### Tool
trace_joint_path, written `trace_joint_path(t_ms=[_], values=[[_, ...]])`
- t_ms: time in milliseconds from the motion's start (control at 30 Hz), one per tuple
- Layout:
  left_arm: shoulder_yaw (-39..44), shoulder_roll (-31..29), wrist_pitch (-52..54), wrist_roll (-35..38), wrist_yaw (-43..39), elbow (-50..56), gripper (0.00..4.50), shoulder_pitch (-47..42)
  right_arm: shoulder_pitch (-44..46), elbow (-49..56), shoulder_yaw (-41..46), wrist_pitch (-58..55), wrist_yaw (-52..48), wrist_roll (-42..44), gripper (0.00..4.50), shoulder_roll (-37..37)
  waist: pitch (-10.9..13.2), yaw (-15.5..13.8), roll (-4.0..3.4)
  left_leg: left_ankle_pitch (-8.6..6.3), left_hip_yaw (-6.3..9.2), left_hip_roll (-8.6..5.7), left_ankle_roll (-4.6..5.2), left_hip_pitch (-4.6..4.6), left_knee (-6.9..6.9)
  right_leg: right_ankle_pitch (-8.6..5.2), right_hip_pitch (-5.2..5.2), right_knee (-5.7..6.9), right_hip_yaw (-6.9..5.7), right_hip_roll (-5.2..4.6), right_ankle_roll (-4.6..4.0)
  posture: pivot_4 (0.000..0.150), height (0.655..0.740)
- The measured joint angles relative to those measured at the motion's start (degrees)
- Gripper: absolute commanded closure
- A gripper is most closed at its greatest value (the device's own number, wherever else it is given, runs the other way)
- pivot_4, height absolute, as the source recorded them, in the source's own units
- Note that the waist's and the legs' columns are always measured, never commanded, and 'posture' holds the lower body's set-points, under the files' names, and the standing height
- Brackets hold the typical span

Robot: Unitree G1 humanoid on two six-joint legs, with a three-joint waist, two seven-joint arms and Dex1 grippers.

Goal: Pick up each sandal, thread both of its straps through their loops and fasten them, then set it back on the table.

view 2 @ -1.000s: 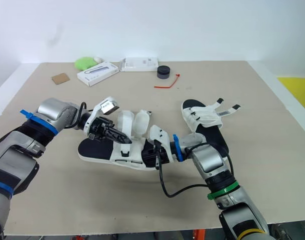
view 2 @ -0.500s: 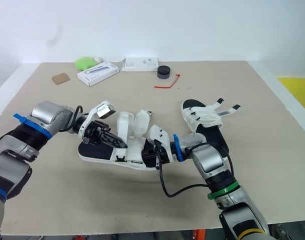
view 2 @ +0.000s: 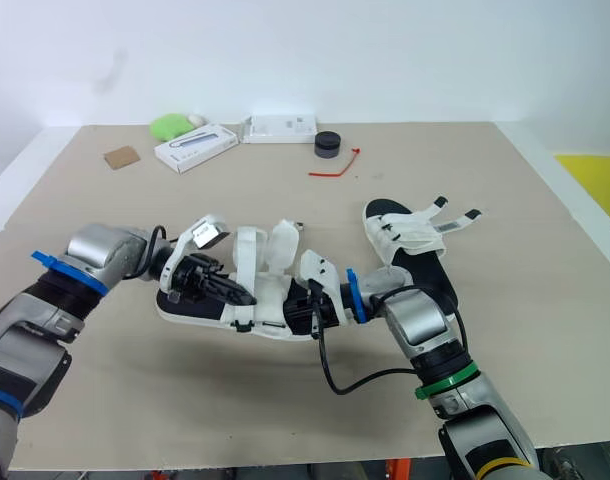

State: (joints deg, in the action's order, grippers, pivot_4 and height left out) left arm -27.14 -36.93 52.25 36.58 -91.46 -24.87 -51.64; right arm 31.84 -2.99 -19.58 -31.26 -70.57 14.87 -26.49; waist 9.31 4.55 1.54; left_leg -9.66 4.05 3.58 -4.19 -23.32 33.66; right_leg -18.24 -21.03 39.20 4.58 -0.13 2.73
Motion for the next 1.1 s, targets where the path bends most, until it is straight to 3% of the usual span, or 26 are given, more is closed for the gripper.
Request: trace_joint_path(t_ms=[333,367,433,500,733,767,1100], values=[[2.44,-1.73,-3.41,-2.50,-0.21,10.33,4.49,5.89,0.07,-0.18,0.00,-0.01,0.01,0.08,4.50,0.03,0.00,0.00,-0.01,0.00,0.00,0.02,0.00,0.02,0.01,0.01,0.03,0.00,0.00,0.00,-0.01,0.150,0.7400],[2.85,-1.88,-3.40,-2.74,-0.07,11.50,4.04,6.41,0.09,-0.20,0.00,-0.01,-0.08,0.09,4.50,0.07,0.00,0.01,-0.01,0.00,0.00,0.02,0.00,0.02,0.01,0.00,0.03,0.00,0.00,0.01,-0.01,0.150,0.7400],[3.00,-2.16,-4.20,-3.21,-0.19,12.80,3.84,7.26,0.13,-0.34,0.00,-0.01,-0.20,0.12,4.50,0.13,0.00,0.02,-0.01,-0.01,0.00,0.02,0.02,0.02,0.01,0.00,0.02,0.00,0.01,0.01,-0.01,0.150,0.7400],[3.08,-2.23,-5.88,-4.02,-0.32,13.81,3.33,8.39,0.17,-0.49,0.00,-0.01,-0.27,0.13,4.50,0.13,-0.02,0.02,-0.03,-0.02,-0.01,0.02,0.03,0.04,0.01,0.00,0.04,0.00,0.01,0.00,-0.01,0.150,0.7400],[5.95,-0.53,-9.71,-4.97,1.07,15.26,0.28,11.14,0.43,-1.69,0.01,-0.02,0.27,0.08,4.50,0.04,-0.26,-0.23,-0.08,-0.01,0.00,0.02,0.03,0.17,0.18,0.09,0.24,0.00,-0.01,-0.01,0.06,0.150,0.7400],[6.39,-0.03,-9.39,-5.15,1.90,15.24,0.06,11.13,0.45,-1.74,0.01,-0.02,0.43,0.08,4.50,0.04,-0.28,-0.24,-0.08,-0.01,0.00,0.02,0.03,0.17,0.23,0.11,0.26,0.00,-0.01,-0.01,0.09,0.150,0.7400],[16.21,4.85,10.95,2.29,10.37,9.03,0.06,2.37,0.51,-1.65,-0.01,0.00,0.01,0.15,4.50,0.28,-0.27,0.05,-0.08,-0.04,0.00,0.01,0.07,0.07,0.30,0.08,0.19,0.01,0.01,0.02,0.10,0.150,0.7400]])
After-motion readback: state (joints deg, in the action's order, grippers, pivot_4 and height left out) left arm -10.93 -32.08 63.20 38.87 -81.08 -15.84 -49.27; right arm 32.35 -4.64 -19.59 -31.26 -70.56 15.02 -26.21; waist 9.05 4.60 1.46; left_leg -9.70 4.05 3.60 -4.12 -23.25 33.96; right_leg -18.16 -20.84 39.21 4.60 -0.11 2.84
